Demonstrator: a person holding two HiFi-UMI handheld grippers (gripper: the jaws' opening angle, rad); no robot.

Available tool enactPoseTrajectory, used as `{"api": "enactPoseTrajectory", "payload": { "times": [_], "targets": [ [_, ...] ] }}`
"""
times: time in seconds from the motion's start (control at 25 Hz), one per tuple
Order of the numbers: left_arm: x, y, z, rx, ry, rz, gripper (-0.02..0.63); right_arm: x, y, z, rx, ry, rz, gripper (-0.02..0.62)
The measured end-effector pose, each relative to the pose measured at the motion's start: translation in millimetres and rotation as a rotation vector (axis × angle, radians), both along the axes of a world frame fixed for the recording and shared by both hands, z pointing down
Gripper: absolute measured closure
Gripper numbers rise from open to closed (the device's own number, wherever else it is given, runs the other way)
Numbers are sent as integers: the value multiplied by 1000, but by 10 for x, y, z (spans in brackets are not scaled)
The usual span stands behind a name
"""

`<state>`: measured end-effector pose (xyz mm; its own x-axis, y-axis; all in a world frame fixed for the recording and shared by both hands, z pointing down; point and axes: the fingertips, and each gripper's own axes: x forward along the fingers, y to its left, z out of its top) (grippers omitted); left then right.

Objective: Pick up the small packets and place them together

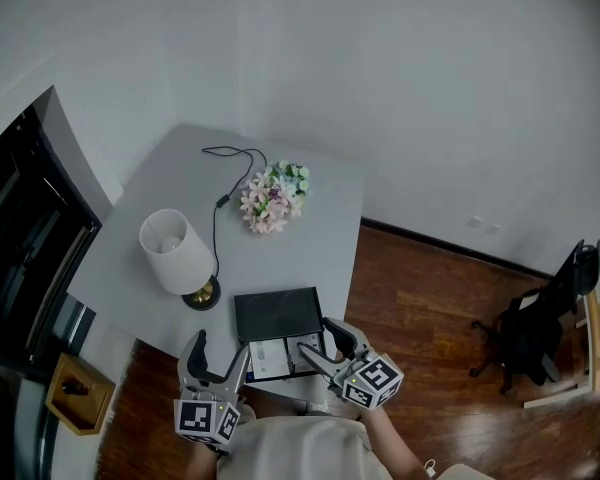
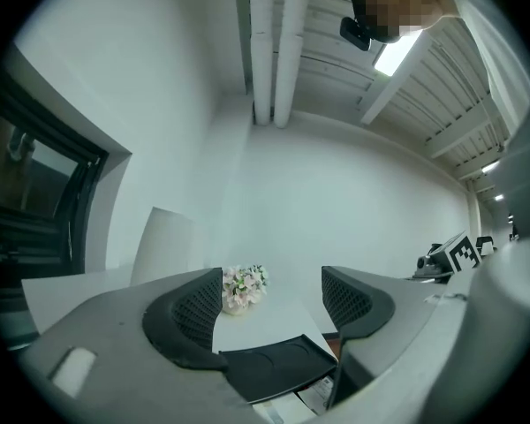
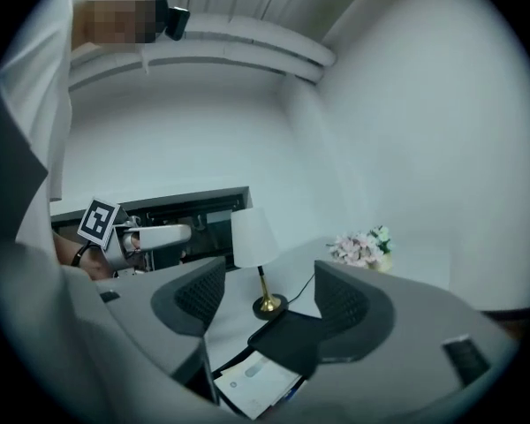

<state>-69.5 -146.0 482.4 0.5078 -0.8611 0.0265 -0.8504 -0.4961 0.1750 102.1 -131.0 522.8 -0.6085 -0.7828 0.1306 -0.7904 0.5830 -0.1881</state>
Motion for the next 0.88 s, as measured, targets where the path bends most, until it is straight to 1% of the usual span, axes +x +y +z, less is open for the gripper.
{"api": "enactPoseTrajectory", "payload": {
  "times": [0.08, 0.16, 0.24, 0.32, 0.48, 0.56, 0.64, 0.72, 0.8, 0.84, 0.88],
  "targets": [
    [-27, -4, 27, -1, -11, -10, 249, -47, -14, 263, -122, -12, -33, 287],
    [-60, -10, 75, -9, -19, -25, 249, -135, 2, 627, -280, -14, -80, 287],
    [-90, -5, 130, -20, -21, -41, 249, -243, 51, 1019, -426, 11, -130, 288],
    [-121, 7, 173, -30, -21, -53, 249, -348, 94, 1380, -530, 55, -172, 288],
    [-166, 17, 220, -42, -17, -71, 249, -519, 110, 2020, -690, 159, -235, 288],
    [-170, 29, 234, -50, -14, -74, 250, -554, 107, 2289, -762, 202, -243, 288],
    [-183, 46, 247, -57, -13, -78, 250, -562, 94, 2489, -814, 233, -228, 288],
    [-205, 56, 259, -61, -13, -85, 250, -563, 62, 2616, -840, 253, -206, 288],
    [-236, 62, 280, -67, -14, -94, 250, -582, 24, 2669, -842, 261, -190, 288],
    [-253, 67, 295, -71, -14, -99, 250, -593, 12, 2684, -840, 268, -186, 314],
    [-270, 71, 308, -76, -14, -103, 250, -601, 6, 2697, -837, 281, -184, 364]
  ]
}}
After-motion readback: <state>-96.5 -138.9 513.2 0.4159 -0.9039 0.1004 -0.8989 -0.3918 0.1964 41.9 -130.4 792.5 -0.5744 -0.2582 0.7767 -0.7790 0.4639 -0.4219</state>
